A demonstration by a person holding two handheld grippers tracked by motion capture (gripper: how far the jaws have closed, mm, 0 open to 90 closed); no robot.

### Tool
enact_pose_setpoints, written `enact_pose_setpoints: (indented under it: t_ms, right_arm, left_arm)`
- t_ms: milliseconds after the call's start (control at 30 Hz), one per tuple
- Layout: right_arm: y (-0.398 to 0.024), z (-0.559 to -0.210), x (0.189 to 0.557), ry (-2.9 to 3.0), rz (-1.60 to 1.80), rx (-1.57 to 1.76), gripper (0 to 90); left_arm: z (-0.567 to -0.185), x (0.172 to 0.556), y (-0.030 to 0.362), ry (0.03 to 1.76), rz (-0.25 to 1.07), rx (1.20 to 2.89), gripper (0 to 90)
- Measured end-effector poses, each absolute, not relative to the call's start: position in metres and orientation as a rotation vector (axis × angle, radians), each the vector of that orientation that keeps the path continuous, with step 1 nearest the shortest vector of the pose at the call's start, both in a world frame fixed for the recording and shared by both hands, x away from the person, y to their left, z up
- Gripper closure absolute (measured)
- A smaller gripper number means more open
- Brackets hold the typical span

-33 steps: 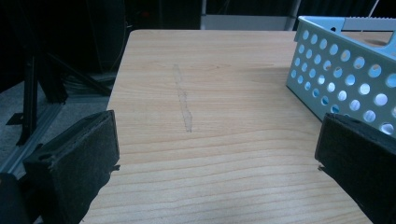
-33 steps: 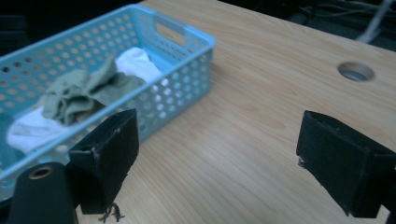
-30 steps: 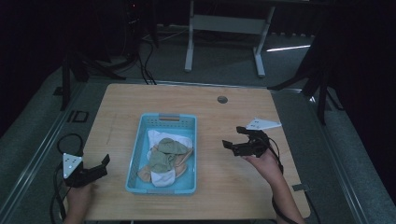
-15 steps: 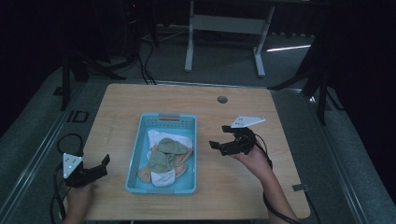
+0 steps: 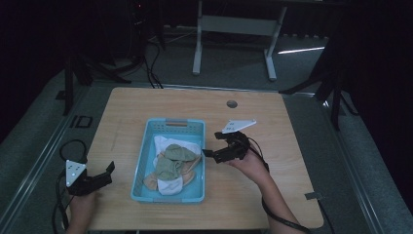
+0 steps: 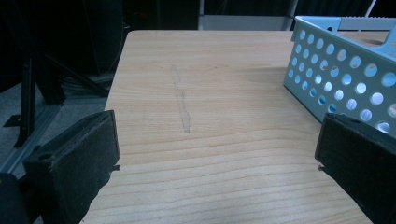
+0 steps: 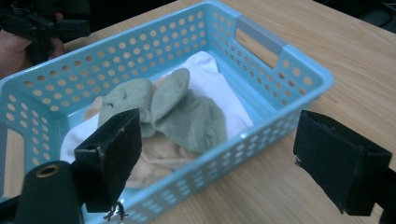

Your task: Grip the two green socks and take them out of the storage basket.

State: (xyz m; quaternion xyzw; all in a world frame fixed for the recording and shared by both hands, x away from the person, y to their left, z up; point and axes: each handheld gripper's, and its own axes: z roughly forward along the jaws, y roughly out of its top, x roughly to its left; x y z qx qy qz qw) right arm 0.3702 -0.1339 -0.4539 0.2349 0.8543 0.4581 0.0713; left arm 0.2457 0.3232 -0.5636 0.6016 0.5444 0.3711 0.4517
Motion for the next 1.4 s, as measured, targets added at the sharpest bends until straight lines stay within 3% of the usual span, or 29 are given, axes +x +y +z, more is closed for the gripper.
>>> enact_pose_setpoints:
  t_ms: [367,733,1000,1400]
  right_arm:
    - [-0.098,-0.463,0.373,2.625,1.355,0.631,22.6]
    - [-0.065,-0.47,0.378,2.716,1.267,0.603,40.7]
    - [-0.047,-0.475,0.381,2.764,1.178,0.601,41.8]
    - [-0.023,-0.479,0.388,2.805,1.006,0.569,52.8]
  left_arm:
    - [-0.564,0.246,0.324,1.342,0.913,1.487,0.0]
    - [-0.564,0.246,0.324,1.339,0.911,1.489,0.0]
    - [-0.564,0.246,0.323,1.337,0.91,1.489,0.0]
    - [-0.564,0.246,0.324,1.333,0.909,1.492,0.0]
